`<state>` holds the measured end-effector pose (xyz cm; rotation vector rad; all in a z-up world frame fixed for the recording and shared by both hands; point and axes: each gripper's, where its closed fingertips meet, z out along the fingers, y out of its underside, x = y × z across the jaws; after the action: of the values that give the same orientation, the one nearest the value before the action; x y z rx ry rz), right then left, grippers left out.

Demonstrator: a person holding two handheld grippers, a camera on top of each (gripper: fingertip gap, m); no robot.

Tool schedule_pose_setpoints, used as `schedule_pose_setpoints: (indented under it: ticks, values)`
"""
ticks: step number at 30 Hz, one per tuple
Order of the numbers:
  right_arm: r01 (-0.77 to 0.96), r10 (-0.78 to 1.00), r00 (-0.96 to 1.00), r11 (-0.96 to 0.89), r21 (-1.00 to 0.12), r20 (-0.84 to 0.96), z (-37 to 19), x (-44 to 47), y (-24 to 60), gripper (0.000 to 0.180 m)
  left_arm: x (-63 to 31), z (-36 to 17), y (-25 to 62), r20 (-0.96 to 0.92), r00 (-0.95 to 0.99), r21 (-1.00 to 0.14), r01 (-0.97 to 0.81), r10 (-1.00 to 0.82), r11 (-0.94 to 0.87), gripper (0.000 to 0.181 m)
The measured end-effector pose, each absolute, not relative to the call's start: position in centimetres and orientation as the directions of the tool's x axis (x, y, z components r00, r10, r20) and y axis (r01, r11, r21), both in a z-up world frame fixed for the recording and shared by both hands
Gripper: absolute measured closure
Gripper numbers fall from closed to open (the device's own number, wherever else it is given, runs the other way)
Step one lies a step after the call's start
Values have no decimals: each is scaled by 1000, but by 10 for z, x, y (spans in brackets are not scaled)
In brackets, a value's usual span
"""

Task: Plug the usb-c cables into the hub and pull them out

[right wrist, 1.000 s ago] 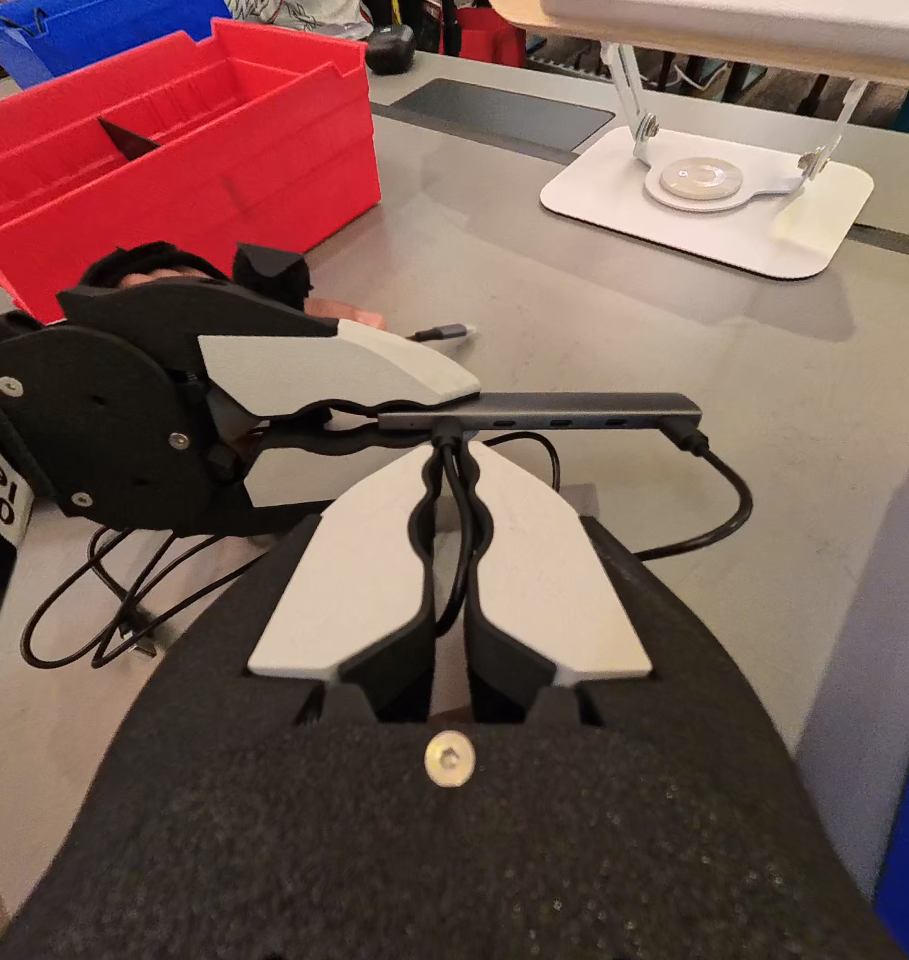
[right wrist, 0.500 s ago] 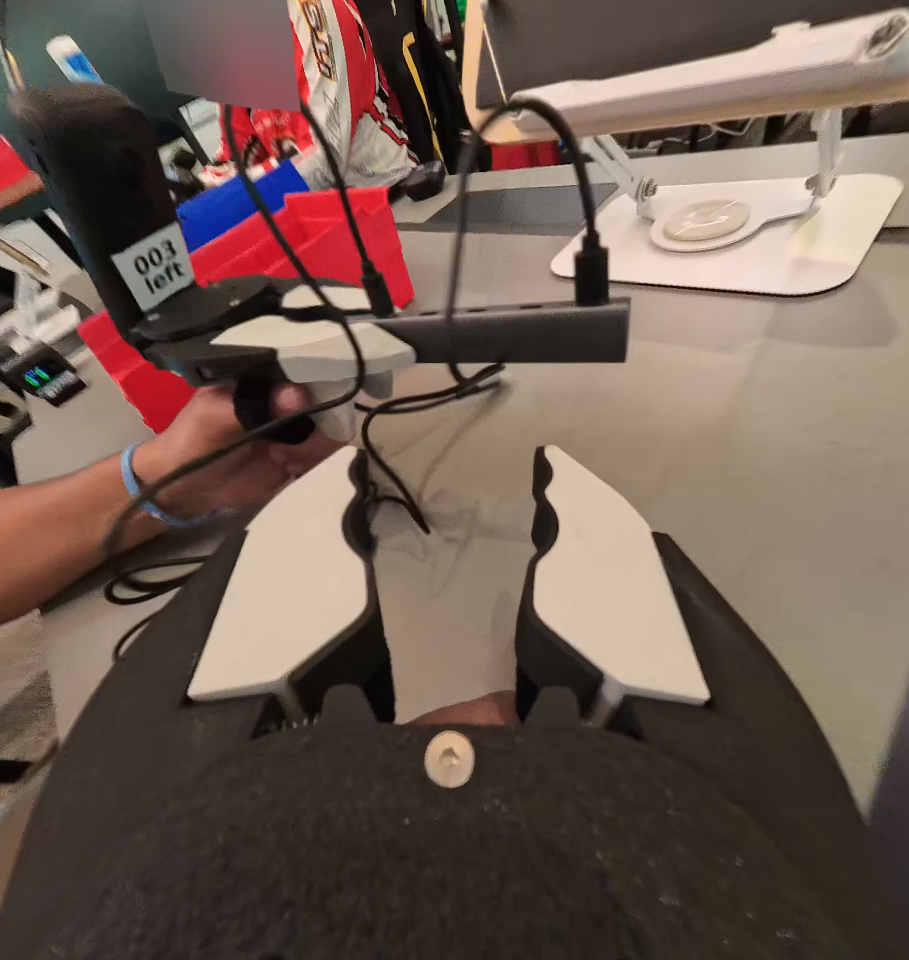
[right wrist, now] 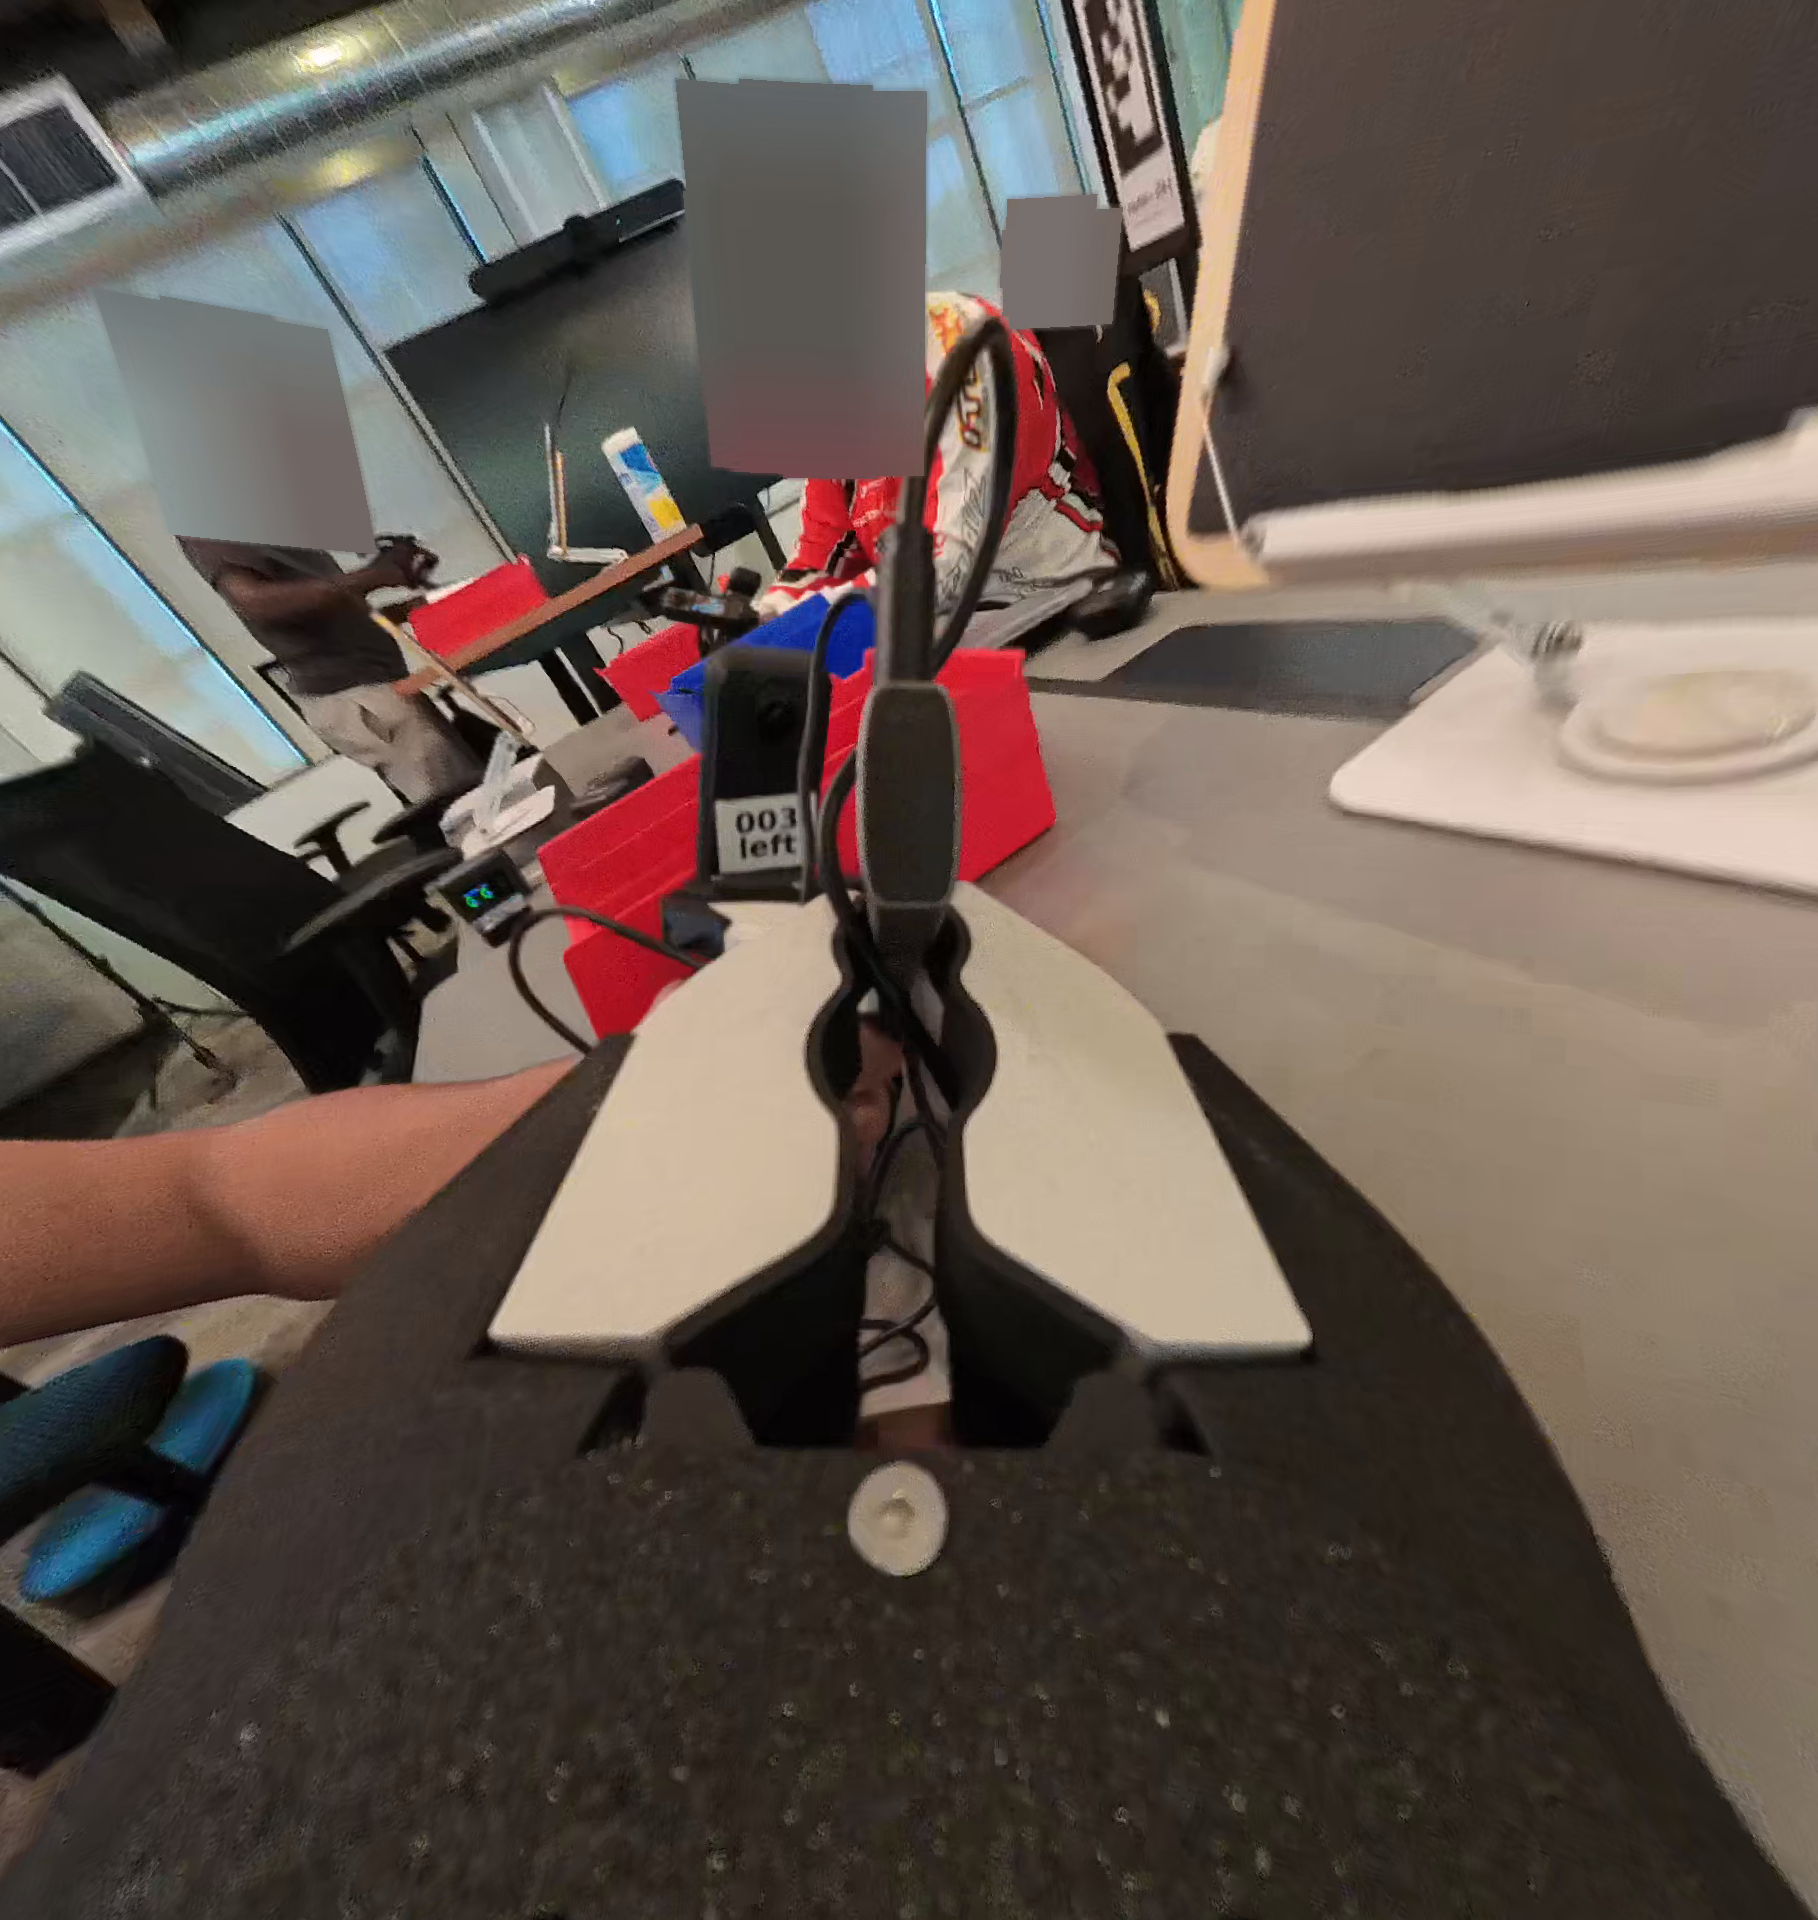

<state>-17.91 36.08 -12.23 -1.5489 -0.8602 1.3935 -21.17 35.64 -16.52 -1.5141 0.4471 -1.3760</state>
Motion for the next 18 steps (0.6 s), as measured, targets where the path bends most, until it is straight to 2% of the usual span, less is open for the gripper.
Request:
schedule_pose_setpoints:
  ticks: [2, 6, 11, 15, 18]
  values:
    - [-30, 933, 156, -323, -946, -324, -87, -170, 373, 171, -232, -161, 370, 533, 357, -830, 399, -767, -390, 145]
    - [10, 970, 222, -107, -994, -102, 16, -141, 396, 170, -275, -152, 392, 486, 561, -849, 484, -670, -211, 148]
    - [45, 922, 359, 138, -989, 145, 173, -86, 421, 170, -290, -158, 396, 289, 792, -954, 287, -538, -89, 148]
    - [48, 858, 462, 230, -972, 226, 287, -40, 443, 169, -271, -145, 373, 170, 812, -985, 143, -559, -92, 153]
    - [53, 807, 544, 241, -969, 231, 353, -9, 467, 169, -261, -128, 341, 97, 821, -995, 60, -563, -83, 154]
